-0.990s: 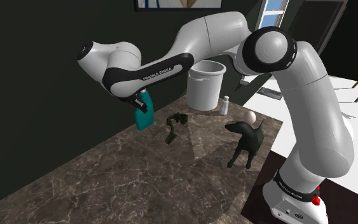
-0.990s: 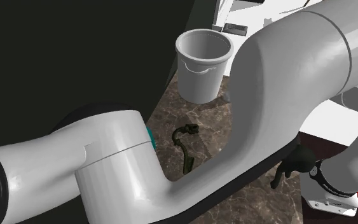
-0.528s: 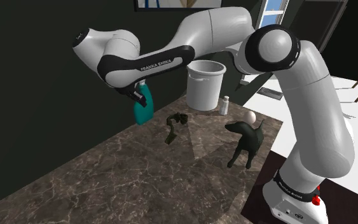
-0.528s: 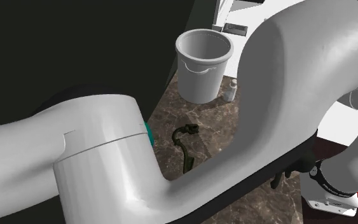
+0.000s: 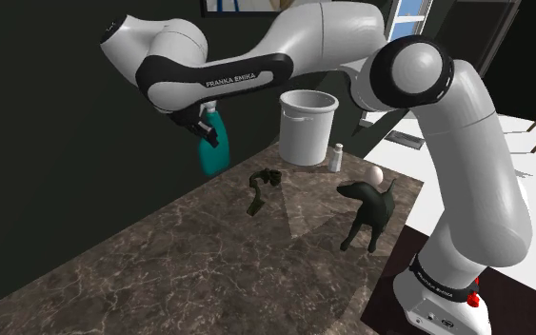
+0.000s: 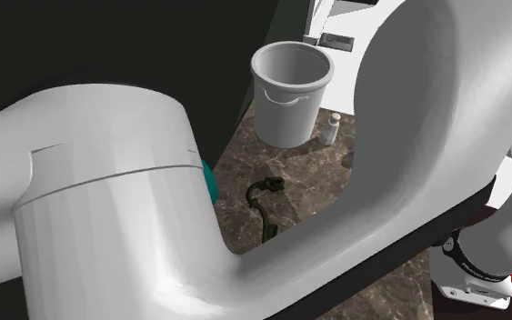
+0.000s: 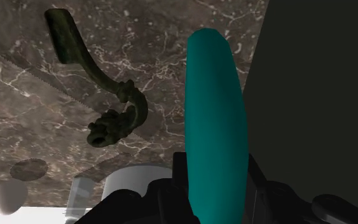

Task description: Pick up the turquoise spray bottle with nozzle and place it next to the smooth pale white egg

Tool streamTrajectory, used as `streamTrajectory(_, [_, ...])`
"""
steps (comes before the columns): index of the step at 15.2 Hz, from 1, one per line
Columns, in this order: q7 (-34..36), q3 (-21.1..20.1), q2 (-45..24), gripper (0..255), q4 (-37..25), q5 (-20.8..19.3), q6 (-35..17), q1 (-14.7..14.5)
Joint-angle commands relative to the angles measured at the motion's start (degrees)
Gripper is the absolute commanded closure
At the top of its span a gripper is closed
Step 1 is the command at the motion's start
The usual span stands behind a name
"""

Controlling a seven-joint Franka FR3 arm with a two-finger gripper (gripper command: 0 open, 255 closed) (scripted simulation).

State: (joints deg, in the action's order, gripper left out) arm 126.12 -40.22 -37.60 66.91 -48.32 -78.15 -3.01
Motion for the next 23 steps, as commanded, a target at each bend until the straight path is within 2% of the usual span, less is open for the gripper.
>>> streamTrajectory(1, [-0.63,-0.01,0.17,255,-1.21,0.01,1.11,-0.39])
streamTrajectory(11, [-4.67,0.73,-0.80,255,-10.37,-1.19,7.41,-3.81])
streamTrajectory(14, [-3.91,-1.88,8.28,255,3.15,3.12,2.90,4.58])
streamTrajectory(17, [-5.27,-3.48,16.61,255,13.42,7.39,-1.24,11.69])
streamTrajectory(20, [-8.28,-4.05,24.97,255,22.02,11.93,-5.34,17.85])
streamTrajectory(23, [-12.70,-3.23,33.47,255,29.46,16.70,-9.30,22.70])
